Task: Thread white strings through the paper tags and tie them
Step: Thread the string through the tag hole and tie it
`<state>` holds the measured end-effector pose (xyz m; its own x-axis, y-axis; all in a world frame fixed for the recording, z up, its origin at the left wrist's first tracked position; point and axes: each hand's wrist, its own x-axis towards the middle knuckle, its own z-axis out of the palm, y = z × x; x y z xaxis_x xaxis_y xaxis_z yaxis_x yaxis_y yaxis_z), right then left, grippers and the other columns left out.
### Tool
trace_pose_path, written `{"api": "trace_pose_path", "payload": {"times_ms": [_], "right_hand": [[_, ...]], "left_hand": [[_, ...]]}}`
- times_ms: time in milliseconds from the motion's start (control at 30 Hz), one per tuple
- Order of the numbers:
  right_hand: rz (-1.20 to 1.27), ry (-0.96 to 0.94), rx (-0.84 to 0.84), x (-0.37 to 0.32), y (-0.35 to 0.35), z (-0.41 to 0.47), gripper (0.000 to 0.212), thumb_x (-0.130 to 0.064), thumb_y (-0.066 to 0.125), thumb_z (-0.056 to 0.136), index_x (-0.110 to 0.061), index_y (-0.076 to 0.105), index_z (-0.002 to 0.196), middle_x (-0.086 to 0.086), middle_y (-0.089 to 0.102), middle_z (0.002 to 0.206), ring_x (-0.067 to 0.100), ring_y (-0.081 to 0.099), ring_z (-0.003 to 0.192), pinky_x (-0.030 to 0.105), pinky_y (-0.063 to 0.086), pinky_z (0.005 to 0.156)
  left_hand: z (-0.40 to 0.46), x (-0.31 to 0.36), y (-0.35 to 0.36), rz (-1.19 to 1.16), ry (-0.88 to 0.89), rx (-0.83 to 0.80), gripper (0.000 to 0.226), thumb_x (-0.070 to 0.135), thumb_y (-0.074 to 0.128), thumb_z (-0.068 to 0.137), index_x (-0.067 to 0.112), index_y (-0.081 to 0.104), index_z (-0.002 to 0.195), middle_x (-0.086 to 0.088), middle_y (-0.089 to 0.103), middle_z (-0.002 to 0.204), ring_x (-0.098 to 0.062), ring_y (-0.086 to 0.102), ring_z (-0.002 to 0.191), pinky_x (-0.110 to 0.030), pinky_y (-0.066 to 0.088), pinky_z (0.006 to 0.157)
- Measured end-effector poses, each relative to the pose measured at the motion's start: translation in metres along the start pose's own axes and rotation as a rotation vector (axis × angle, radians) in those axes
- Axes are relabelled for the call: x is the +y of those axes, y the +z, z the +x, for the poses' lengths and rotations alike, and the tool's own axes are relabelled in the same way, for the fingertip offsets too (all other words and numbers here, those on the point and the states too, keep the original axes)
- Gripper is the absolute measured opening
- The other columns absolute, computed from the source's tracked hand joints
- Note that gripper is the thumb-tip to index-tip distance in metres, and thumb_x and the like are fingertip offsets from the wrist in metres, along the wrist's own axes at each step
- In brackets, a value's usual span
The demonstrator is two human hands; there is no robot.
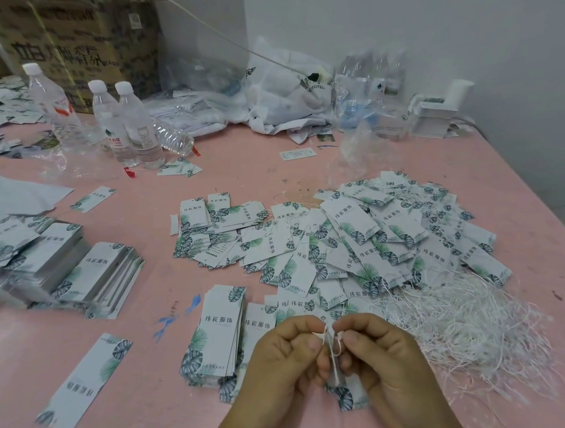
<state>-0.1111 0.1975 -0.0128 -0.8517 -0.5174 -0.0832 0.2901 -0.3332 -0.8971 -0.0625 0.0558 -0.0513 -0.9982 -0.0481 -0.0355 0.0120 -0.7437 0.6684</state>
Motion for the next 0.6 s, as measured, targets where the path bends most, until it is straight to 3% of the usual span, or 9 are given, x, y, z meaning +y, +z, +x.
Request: {"api": "trace_pose_path", "payload": {"times_ms": [100, 233, 300, 433, 500, 567, 600], "right_hand": [[-0.036, -0.057, 0.013, -0.002, -0.001, -0.002, 0.014, -0.014, 0.074, 0.074, -0.009, 0.074, 0.087, 0.012, 0.065, 0.061, 0.016, 0.063, 0.054, 0.022, 0.052, 0.053], [-0.025, -0.116, 0.094, -0.004, -0.009, -0.001, 0.035, -0.033, 0.086, 0.065, -0.011, 0.072, 0.087, 0.01, 0.06, 0.065, 0.014, 0.056, 0.057, 0.022, 0.047, 0.053], [0.043, -0.179, 0.091, -0.008, -0.009, -0.001, 0.011, -0.018, 0.072, 0.077, -0.011, 0.071, 0.086, 0.011, 0.061, 0.07, 0.014, 0.055, 0.059, 0.021, 0.048, 0.053], [0.238, -0.186, 0.083, -0.016, -0.01, -0.001, 0.026, 0.0, 0.049, 0.082, -0.012, 0.072, 0.078, 0.013, 0.069, 0.092, 0.015, 0.06, 0.064, 0.023, 0.05, 0.054], [0.281, -0.152, 0.071, -0.019, -0.009, 0.0, 0.022, -0.002, 0.053, 0.08, -0.012, 0.071, 0.076, 0.015, 0.069, 0.091, 0.016, 0.063, 0.065, 0.025, 0.053, 0.055], [0.309, -0.083, 0.041, -0.02, -0.004, 0.0, 0.004, -0.006, 0.071, 0.076, -0.01, 0.071, 0.077, 0.017, 0.069, 0.089, 0.021, 0.068, 0.069, 0.027, 0.057, 0.059], [0.33, -0.046, 0.009, -0.017, -0.005, 0.001, 0.014, -0.01, 0.082, 0.069, -0.009, 0.071, 0.078, 0.019, 0.069, 0.09, 0.024, 0.069, 0.073, 0.029, 0.058, 0.061]], "left_hand": [[0.0, 0.0, 0.0, 0.088, 0.032, -0.016, 0.036, 0.025, 0.09, 0.068, 0.009, 0.074, 0.096, -0.014, 0.067, 0.066, -0.019, 0.064, 0.057, -0.023, 0.053, 0.055], [0.0, 0.001, -0.001, 0.03, 0.046, -0.008, 0.039, 0.021, 0.095, 0.058, 0.006, 0.076, 0.089, -0.017, 0.068, 0.067, -0.019, 0.065, 0.056, -0.021, 0.053, 0.05], [-0.001, 0.003, -0.003, -0.016, 0.056, 0.02, 0.041, 0.019, 0.098, 0.051, 0.004, 0.077, 0.083, -0.017, 0.067, 0.064, -0.02, 0.065, 0.053, -0.021, 0.052, 0.047], [-0.002, 0.014, 0.0, -0.075, 0.054, 0.059, 0.04, 0.023, 0.1, 0.044, 0.011, 0.074, 0.071, -0.009, 0.063, 0.061, -0.015, 0.06, 0.051, -0.02, 0.048, 0.046], [0.0, 0.022, -0.001, -0.17, 0.067, 0.039, 0.036, 0.022, 0.099, 0.05, 0.014, 0.072, 0.073, -0.004, 0.059, 0.063, -0.013, 0.057, 0.053, -0.02, 0.047, 0.049], [0.0, 0.033, -0.003, -0.328, 0.098, -0.065, 0.022, 0.018, 0.088, 0.071, 0.014, 0.071, 0.083, -0.003, 0.061, 0.07, -0.014, 0.059, 0.06, -0.023, 0.05, 0.055], [0.0, 0.039, -0.002, -0.438, 0.114, -0.17, 0.01, 0.015, 0.075, 0.085, 0.011, 0.07, 0.093, -0.006, 0.063, 0.077, -0.017, 0.062, 0.068, -0.026, 0.052, 0.062]]}}
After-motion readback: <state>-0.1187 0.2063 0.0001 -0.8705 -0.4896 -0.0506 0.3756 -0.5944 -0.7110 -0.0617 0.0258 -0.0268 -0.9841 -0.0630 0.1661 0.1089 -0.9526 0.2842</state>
